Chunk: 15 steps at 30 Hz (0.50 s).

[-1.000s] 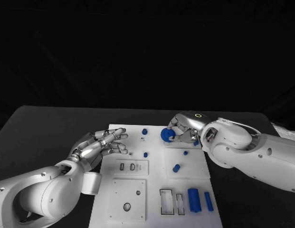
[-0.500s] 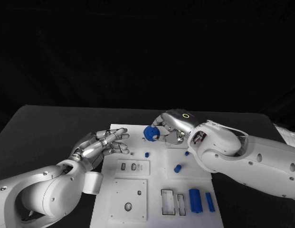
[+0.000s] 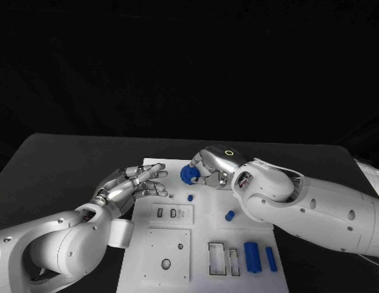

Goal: Assemble the parts on the task board

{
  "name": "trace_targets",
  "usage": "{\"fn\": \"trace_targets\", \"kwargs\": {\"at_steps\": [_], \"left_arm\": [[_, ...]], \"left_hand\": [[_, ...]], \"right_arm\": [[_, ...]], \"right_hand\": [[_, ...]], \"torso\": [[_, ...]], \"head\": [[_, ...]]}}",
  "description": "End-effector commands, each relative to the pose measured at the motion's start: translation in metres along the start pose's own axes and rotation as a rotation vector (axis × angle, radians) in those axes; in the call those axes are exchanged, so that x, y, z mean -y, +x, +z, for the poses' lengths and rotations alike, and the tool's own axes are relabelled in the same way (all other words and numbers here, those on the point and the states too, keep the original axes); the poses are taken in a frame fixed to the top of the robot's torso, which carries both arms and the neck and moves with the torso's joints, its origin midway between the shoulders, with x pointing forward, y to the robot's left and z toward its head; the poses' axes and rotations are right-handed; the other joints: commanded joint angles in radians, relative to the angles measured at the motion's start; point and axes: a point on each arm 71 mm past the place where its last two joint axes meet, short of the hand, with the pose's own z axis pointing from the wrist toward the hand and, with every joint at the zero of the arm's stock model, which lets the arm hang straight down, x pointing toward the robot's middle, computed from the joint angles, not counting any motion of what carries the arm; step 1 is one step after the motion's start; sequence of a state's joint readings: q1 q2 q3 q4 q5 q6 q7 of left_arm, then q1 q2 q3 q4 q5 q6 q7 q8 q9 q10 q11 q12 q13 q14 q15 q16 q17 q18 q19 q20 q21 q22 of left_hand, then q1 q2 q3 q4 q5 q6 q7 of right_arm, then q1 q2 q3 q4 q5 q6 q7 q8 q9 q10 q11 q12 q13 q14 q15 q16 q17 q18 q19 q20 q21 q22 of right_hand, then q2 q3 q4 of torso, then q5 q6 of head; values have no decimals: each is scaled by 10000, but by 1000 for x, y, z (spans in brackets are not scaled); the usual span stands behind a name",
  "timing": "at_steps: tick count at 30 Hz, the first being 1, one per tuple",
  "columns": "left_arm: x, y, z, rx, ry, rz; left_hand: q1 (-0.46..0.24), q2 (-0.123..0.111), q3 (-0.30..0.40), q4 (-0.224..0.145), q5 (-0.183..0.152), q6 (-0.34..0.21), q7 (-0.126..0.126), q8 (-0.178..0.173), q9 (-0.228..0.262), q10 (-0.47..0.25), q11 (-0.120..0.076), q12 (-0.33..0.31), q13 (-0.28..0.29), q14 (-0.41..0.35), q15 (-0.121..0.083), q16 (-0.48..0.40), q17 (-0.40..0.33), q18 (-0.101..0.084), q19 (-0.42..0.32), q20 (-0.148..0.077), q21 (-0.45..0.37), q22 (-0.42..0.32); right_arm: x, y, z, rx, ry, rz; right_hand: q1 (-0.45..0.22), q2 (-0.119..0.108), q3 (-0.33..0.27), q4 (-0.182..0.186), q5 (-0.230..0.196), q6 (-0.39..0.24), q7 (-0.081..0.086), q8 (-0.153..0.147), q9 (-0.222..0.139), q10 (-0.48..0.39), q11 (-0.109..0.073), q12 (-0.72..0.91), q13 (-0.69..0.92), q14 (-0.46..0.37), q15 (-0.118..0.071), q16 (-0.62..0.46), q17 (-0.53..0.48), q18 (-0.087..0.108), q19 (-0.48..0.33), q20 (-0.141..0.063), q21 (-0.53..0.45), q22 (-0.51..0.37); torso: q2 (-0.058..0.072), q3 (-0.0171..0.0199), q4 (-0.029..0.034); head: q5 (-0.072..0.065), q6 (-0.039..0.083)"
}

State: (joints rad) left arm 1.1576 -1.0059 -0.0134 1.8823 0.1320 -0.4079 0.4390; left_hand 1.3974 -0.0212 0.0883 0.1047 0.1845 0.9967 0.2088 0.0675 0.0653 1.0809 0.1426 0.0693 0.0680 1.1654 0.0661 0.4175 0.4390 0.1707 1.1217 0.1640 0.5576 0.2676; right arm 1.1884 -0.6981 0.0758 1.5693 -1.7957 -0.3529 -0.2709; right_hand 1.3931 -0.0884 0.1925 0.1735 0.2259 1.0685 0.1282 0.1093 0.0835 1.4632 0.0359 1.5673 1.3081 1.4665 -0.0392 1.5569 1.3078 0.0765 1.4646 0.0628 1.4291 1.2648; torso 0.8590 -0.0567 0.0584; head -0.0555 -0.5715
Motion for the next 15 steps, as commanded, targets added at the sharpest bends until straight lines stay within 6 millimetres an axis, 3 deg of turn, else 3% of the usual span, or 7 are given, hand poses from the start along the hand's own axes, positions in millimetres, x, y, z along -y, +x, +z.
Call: {"fn": "trace_targets", "kwargs": {"at_steps": [1, 10, 12, 15], "left_arm": [[1, 3, 0, -236, 53, -104], [1, 3, 0, -243, 46, -107], [1, 3, 0, -238, 45, -105], [1, 3, 0, -231, 42, -102]], "left_hand": [[45, -9, 62, 0, -27, -61, 19, -33, -10, -65, 27, -60, -9, -62, 24, 12, 8, 95, -97, 4, 51, 8], [45, -8, 65, -2, -26, -63, 19, -33, -10, -67, 27, -60, -9, -64, 25, 12, 9, 95, -99, 5, 52, 9], [44, -7, 69, -3, -26, -66, 20, -33, -10, -71, 28, -60, -9, -66, 25, 12, 11, 95, -103, 6, 54, 11], [44, -7, 69, -3, -26, -66, 20, -33, -10, -71, 28, -60, -9, -66, 25, 12, 11, 95, -103, 6, 54, 11]], "right_arm": [[0, 6, 2, -319, 49, -239], [-3, 13, 6, -505, 63, -229], [-3, 13, 7, -523, 65, -230], [-4, 14, 7, -530, 58, -222]], "right_hand": [[-135, 17, 70, -7, -45, 181, -136, 48, 53, 1075, -58, 33, 2626, 998, -45, 49, 2416, -176, 140, -68, 53, 11], [-241, -21, 91, -4, -163, 141, -113, -11, 43, 1046, -41, -14, 2586, 999, -34, 53, 2424, -176, 136, -62, 50, 10], [-346, -61, 79, 20, -335, 112, -96, -52, 37, 1029, -23, -42, 2564, 999, -17, 53, 2425, -176, 132, -50, 45, 3], [-677, -213, -45, 161, -1058, -12, -43, -177, 10, 984, 30, -116, 2503, 999, 27, 53, 2427, -174, 122, -16, 32, -16]], "torso": [[0, 7, -16], [-8, 5, -11], [-5, 5, -11], [-5, 9, -22]], "head": [[22, -23], [31, -24], [48, -19], [23, -34]]}}
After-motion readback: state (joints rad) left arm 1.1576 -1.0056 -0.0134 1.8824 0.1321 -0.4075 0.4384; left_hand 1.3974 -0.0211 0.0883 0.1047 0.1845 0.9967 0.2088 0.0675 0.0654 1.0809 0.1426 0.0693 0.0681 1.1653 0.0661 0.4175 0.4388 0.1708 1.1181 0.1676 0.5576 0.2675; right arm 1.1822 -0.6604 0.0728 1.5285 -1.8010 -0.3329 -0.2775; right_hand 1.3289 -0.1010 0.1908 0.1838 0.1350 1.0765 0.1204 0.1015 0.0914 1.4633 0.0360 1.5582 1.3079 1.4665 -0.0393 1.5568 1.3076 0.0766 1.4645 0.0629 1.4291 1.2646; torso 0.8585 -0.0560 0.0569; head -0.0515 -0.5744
